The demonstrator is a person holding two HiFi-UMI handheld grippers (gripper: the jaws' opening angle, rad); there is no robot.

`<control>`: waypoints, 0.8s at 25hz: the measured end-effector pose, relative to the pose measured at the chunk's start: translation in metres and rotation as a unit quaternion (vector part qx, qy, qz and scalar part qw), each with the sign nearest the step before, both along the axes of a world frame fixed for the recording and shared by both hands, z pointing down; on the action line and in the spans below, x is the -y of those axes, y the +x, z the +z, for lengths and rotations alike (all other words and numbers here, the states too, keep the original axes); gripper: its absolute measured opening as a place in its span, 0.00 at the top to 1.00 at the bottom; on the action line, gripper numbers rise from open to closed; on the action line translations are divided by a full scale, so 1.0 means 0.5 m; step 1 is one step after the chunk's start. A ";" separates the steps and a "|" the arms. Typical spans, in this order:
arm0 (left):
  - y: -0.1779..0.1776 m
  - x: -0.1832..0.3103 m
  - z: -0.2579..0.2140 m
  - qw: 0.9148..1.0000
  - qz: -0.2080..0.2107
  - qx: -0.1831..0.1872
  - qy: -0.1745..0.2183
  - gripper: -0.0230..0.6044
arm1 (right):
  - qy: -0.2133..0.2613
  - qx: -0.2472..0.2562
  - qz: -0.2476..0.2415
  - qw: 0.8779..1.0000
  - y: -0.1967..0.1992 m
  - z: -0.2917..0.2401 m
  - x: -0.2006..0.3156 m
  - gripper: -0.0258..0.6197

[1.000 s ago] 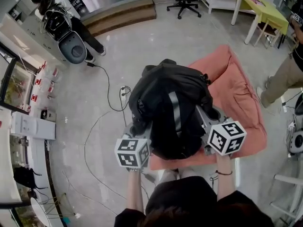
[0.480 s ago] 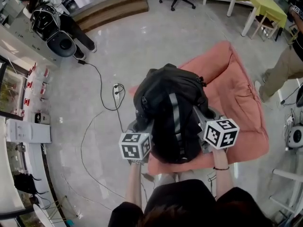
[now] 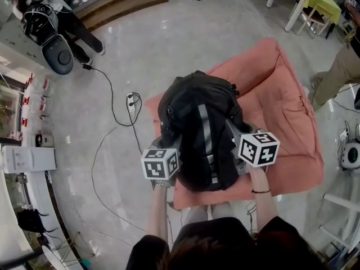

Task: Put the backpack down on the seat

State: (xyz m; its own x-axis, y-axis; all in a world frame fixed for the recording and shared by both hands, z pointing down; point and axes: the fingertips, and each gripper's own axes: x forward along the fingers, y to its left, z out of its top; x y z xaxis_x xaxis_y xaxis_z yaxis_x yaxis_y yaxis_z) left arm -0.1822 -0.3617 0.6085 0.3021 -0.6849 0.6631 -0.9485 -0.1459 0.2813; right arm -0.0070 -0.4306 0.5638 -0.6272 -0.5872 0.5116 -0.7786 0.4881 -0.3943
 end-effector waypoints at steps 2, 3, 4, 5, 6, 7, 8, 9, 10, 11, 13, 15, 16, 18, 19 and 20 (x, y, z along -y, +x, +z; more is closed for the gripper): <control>0.001 0.009 0.023 1.000 -0.002 -0.004 -0.006 0.78 | -0.006 -0.001 0.000 1.000 -0.001 0.022 0.011 0.87; 0.001 0.014 0.036 1.000 -0.003 -0.005 -0.009 0.78 | -0.009 -0.002 0.000 1.000 -0.002 0.034 0.017 0.87; 0.000 0.020 0.049 1.000 -0.005 -0.006 -0.013 0.78 | -0.012 -0.003 0.000 1.000 -0.005 0.045 0.023 0.87; -0.003 0.025 0.061 1.000 -0.007 -0.007 -0.017 0.78 | -0.014 -0.004 0.000 1.000 -0.009 0.056 0.029 0.87; -0.007 0.030 0.072 1.000 -0.008 -0.008 -0.020 0.78 | -0.017 -0.005 -0.001 1.000 -0.013 0.065 0.035 0.87; -0.010 0.035 0.082 1.000 -0.010 -0.009 -0.024 0.78 | -0.019 -0.006 -0.001 1.000 -0.017 0.074 0.040 0.88; -0.013 0.040 0.092 1.000 -0.011 -0.011 -0.027 0.78 | -0.021 -0.006 -0.001 1.000 -0.021 0.083 0.046 0.87; -0.016 0.045 0.101 0.999 -0.012 -0.012 -0.031 0.78 | -0.024 -0.007 -0.001 1.000 -0.023 0.091 0.052 0.87; -0.018 0.051 0.111 0.999 -0.013 -0.013 -0.034 0.78 | -0.026 -0.007 -0.001 1.000 -0.026 0.099 0.057 0.87; -0.021 0.057 0.120 0.999 -0.014 -0.013 -0.037 0.78 | -0.029 -0.008 -0.001 1.000 -0.029 0.105 0.062 0.87; -0.027 0.068 0.135 0.999 -0.016 -0.013 -0.043 0.78 | -0.034 -0.011 0.001 0.999 -0.036 0.119 0.074 0.88; -0.037 0.081 0.150 0.999 -0.017 -0.012 -0.048 0.78 | -0.038 -0.017 0.003 0.999 -0.043 0.133 0.088 0.87; -0.043 0.088 0.157 0.999 -0.018 -0.012 -0.050 0.78 | -0.040 -0.019 0.004 0.999 -0.048 0.140 0.098 0.87; -0.053 0.100 0.169 0.998 -0.021 -0.010 -0.054 0.78 | -0.044 -0.025 0.004 0.999 -0.058 0.152 0.113 0.87; -0.057 0.103 0.175 0.998 -0.022 -0.010 -0.057 0.77 | -0.046 -0.028 0.004 0.999 -0.062 0.158 0.118 0.87; -0.060 0.106 0.181 0.998 -0.024 -0.010 -0.060 0.77 | -0.048 -0.030 0.004 0.998 -0.066 0.163 0.122 0.87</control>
